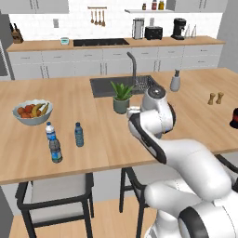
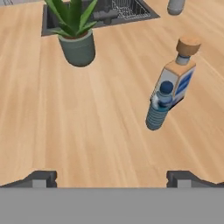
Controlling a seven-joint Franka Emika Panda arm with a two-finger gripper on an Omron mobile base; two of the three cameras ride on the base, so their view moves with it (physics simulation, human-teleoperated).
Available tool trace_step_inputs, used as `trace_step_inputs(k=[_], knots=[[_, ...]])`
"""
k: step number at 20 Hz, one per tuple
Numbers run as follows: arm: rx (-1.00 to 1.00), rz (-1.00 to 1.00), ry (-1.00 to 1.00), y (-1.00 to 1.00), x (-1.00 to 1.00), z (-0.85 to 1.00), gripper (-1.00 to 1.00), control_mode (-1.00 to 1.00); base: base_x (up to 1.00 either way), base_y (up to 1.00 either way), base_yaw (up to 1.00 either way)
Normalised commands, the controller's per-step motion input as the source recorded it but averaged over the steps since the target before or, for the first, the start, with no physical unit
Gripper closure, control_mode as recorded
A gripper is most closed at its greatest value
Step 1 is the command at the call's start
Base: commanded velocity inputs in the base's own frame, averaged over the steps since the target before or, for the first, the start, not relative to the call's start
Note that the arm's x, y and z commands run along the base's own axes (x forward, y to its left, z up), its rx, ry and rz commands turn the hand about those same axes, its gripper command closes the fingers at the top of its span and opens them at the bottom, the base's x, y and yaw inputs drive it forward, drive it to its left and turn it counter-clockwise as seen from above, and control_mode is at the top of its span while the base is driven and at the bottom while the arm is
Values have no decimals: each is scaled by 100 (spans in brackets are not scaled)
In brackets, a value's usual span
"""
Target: Move the plastic bottles in the middle to the plastics group, and the glass bottles in the middle to the glass group.
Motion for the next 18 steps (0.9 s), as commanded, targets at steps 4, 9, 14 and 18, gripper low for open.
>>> trace_step_inputs(k=[4,9,14,18], knots=[[3,-8,0,-98,0,0,-100,-100,0,0,0],[3,-3,0,-84,-4,0,-100,-100,0,0,0],[0,0,0,-62,0,0,-100,-100,0,0,0],[0,0,0,-34,0,0,-100,-100,0,0,0]])
